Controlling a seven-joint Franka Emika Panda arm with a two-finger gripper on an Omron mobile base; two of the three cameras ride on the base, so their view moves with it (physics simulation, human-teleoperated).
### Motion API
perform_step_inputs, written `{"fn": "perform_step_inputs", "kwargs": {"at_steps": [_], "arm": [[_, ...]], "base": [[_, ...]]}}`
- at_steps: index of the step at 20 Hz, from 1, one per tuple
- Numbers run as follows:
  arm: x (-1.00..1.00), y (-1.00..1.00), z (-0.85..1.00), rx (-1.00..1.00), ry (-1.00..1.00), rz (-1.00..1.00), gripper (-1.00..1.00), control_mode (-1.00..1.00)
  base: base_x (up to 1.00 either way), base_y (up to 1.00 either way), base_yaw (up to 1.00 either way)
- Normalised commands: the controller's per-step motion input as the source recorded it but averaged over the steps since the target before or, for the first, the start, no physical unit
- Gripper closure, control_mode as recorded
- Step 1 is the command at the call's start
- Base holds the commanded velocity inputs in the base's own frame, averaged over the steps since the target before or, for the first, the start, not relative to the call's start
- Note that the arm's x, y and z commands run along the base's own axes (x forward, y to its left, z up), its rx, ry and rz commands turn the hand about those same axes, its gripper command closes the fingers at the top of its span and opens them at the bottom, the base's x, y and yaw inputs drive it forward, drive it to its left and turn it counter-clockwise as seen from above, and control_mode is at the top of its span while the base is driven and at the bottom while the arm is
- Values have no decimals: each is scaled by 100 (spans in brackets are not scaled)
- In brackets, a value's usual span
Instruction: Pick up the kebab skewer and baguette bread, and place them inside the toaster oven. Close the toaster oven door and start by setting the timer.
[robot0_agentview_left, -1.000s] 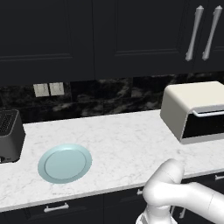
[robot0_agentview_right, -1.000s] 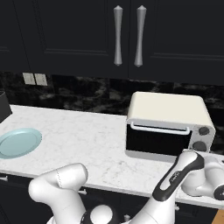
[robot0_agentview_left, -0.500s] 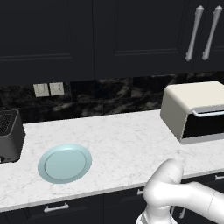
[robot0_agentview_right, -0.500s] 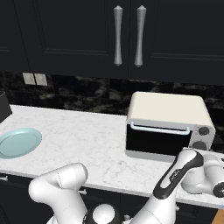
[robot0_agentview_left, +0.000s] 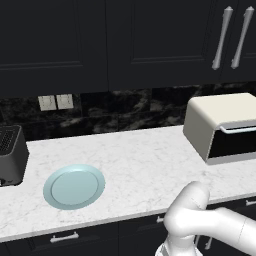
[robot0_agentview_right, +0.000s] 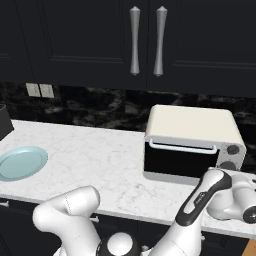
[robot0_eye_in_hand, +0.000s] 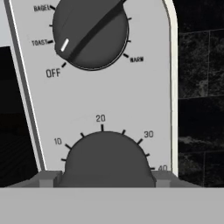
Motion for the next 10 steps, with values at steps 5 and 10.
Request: {"fn": "perform_step_inputs", "kwargs": {"at_steps": [5,10], "arm": [[-1,0,0,0,0,0,100,-100],[-4,0,0,7,0,0,100,-100]], "base": [[0,0,0],[0,0,0]]}}
